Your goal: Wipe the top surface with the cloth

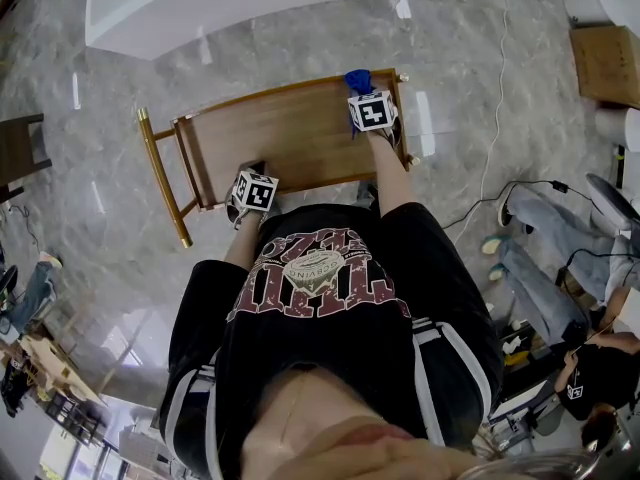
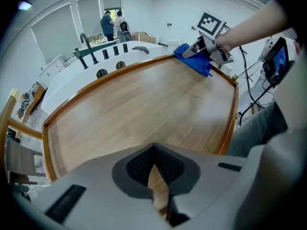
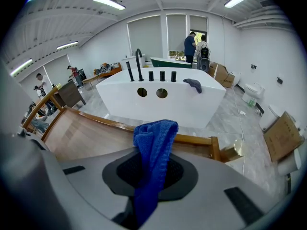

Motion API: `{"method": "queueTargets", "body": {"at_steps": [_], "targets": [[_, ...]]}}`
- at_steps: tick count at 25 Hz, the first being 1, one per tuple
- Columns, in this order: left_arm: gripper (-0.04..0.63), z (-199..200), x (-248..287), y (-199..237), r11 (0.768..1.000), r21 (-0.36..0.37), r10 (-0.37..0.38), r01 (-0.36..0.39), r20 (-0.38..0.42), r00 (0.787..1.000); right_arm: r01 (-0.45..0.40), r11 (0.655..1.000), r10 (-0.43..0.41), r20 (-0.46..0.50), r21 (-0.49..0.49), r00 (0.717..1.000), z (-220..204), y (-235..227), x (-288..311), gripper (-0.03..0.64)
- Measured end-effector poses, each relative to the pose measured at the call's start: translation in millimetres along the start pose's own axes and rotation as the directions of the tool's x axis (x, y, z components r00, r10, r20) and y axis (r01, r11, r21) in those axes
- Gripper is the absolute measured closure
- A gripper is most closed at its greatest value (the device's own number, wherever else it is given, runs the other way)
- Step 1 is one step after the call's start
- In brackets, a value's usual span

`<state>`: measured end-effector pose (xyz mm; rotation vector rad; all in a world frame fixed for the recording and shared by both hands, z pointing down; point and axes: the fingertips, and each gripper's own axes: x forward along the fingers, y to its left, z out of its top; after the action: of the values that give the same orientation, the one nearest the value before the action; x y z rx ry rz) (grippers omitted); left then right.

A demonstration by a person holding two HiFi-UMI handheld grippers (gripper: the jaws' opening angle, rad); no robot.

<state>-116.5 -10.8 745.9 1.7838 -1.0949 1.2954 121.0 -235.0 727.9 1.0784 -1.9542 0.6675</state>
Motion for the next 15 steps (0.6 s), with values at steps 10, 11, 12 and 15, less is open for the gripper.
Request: {"method": "queueTargets", "body": {"at_steps": [10,11,12,15], "targets": [[0.549,-1.8,-2.1,0.6,1.0,-0.003,0.001,-0.001,-0.002,1.0,0.068,0.998,-0.068,-0.011,0.011,0.998,-7.8,-29.7,-10.0,0.56],[0.549,-1.7,-1.5,-0.5,1.0,-0.003,0.002,-0.002,-0.003,1.0,0.075,0.997,-0.075,-0.014,0.014,0.997,-9.9,-33.5,-11.0,0.56],[0.549,-1.4,-0.6,-1.5,1.0,-0.002,0.002,-0.002,-0.003,1.0,0.082,0.997,-0.082,-0.018,0.014,0.997,-10.9,-37.5,-13.0,0.559],[0.549,-0.6,0.2,-1.2,1.0,-0.001,0.004,-0.004,-0.001,1.0,0.095,0.995,-0.095,-0.021,0.013,0.995,-9.9,-45.6,-16.8,0.56]]}}
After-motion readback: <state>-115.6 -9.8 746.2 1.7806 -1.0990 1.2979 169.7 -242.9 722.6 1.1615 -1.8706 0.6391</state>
